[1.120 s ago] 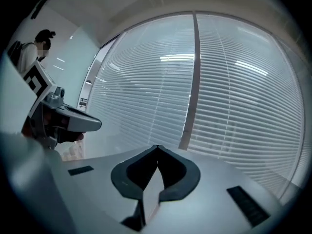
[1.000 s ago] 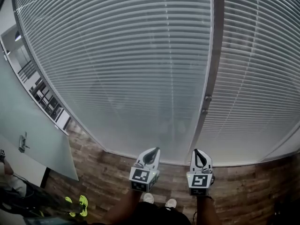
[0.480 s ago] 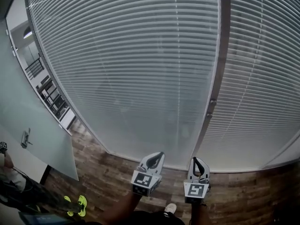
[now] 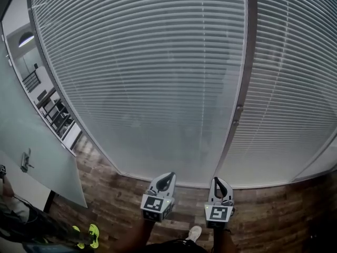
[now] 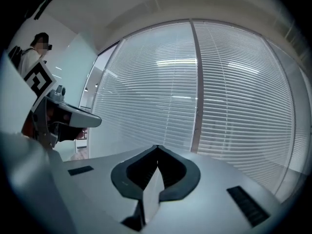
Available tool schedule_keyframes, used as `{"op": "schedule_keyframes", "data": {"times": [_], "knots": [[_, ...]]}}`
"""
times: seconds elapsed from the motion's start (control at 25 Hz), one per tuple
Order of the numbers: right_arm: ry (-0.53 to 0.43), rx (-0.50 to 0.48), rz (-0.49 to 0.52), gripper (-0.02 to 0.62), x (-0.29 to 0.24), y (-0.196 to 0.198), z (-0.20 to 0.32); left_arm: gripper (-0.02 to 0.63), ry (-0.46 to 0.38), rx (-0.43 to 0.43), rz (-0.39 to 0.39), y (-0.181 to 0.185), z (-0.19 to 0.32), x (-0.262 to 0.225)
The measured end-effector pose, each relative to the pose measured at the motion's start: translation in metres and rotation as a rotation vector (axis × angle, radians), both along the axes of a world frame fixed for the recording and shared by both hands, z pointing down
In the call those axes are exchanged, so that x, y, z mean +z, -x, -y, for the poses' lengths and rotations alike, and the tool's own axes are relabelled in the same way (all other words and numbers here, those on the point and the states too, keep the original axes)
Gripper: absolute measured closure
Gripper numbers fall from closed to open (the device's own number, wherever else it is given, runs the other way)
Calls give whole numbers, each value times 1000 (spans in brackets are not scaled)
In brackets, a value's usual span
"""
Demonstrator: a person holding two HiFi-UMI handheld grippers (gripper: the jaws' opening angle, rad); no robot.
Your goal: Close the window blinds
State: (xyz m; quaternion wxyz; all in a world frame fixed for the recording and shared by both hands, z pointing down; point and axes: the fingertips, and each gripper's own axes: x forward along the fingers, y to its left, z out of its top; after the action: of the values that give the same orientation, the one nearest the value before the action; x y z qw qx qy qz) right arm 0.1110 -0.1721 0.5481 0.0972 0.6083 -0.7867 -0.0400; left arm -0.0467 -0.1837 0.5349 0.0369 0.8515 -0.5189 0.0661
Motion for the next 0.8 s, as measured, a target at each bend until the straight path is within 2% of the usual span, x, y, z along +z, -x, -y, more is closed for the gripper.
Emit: {"op": "schedule_keyframes", "data": {"times": [0.32,0.56,0.8], "knots": [[-34,-2,-19,592,-15,46,-39,606,15,-53,-46,59,-44,7],[-48,0,-14,592,-7,71,-67,606,9,-61,-78,81,-69,17],[-103,71,2,592,-17,80,-118,606,-7,-21,-106,88,-110,7]]}}
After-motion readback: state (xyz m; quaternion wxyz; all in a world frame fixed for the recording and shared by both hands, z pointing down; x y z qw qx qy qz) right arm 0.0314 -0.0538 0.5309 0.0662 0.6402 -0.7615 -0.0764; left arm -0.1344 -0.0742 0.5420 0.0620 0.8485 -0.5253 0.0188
